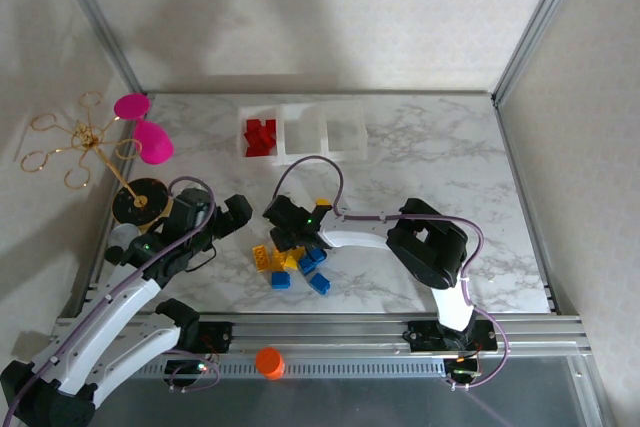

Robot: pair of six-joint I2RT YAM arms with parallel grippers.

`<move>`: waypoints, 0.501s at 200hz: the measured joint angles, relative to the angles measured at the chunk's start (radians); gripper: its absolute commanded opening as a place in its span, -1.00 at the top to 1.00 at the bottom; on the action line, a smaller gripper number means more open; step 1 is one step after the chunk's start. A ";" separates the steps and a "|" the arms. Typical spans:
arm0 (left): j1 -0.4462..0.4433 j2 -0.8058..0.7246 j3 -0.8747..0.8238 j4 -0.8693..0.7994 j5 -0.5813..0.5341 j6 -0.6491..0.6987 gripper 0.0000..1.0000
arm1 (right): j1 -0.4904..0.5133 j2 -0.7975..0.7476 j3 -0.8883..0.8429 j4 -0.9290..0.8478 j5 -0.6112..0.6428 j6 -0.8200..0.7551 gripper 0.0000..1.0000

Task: Sort the legos into containers by color
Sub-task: Pick up the lego from the center of the table.

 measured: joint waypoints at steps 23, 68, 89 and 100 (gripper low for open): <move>0.000 0.000 0.000 0.002 0.000 0.000 -0.99 | -0.002 -0.001 0.005 0.004 0.000 -0.002 0.21; 0.000 0.017 0.002 0.032 0.000 0.000 -0.99 | -0.025 -0.054 0.002 0.003 -0.001 -0.001 0.23; 0.000 0.041 0.018 0.056 0.002 0.000 -0.99 | -0.055 -0.121 0.001 0.006 -0.008 -0.001 0.24; 0.000 0.053 0.028 0.073 0.001 0.000 -0.99 | -0.079 -0.153 0.002 0.016 -0.009 -0.001 0.25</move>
